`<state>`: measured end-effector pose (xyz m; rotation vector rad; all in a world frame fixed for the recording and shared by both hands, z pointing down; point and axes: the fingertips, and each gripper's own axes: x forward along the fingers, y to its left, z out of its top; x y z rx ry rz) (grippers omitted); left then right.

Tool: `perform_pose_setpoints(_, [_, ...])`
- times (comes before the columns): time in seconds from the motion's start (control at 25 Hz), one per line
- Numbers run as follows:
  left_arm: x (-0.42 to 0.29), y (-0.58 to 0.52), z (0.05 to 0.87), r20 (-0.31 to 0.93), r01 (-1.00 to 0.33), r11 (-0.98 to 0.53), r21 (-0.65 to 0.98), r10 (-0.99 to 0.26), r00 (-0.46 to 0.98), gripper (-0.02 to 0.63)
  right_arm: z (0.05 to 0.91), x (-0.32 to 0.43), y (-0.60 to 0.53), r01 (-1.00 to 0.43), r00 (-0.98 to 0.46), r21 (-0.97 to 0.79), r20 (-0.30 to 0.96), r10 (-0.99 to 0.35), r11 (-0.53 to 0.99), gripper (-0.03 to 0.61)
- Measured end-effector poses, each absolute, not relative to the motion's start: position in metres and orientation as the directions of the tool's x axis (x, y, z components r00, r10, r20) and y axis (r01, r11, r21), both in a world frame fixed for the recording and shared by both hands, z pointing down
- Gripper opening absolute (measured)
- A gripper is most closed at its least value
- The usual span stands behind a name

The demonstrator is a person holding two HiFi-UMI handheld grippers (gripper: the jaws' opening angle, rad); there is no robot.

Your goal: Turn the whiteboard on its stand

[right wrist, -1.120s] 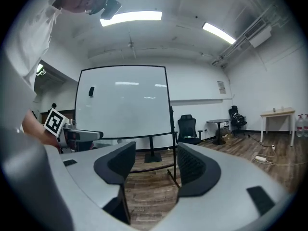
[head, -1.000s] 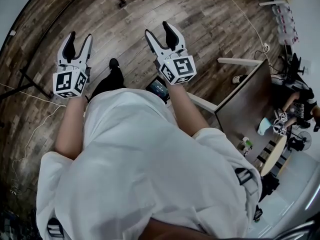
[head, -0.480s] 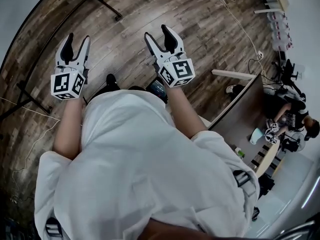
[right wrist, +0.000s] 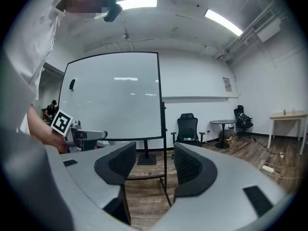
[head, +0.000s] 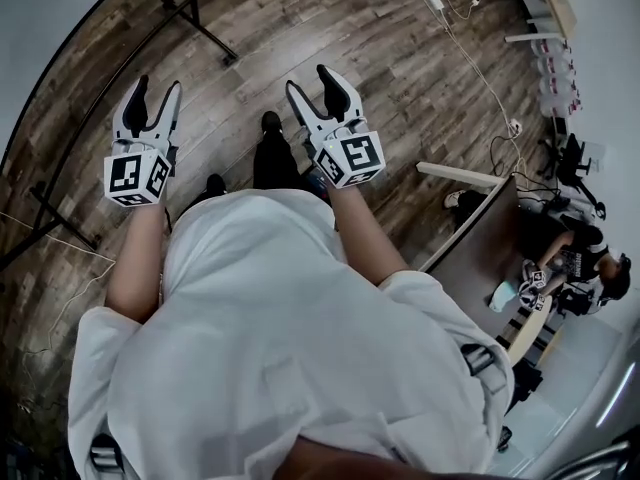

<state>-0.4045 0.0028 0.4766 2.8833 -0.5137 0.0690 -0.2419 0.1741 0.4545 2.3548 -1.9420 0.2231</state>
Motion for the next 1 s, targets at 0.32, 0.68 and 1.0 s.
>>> perform_pose_setpoints(0.32, [-0.314,-0.035,0.468,0.113,-0.453,-0.874,0.177,-0.439,0.891,0.261,0.449,-0.13,0.112,-0.996,0.077,-0.027,0.16,-0.984,-0.082,0.257])
perform_pose_setpoints(0.68, [-0.243,-0.057,0.454,0.12,-0.556,-0.816,0.158,-0.543,0.831,0.261,0.443,-0.04,0.052,-0.997,-0.073,-0.047,0.147,-0.986,0.067,0.273])
perform_pose_setpoints(1.0, [-0.21,-0.073,0.457,0.124,-0.66,-0.739,0.135,-0.648,0.752,0.261,0.434,0.008,-0.003,-0.978,-0.21,-0.031,0.116,-0.971,0.208,0.273])
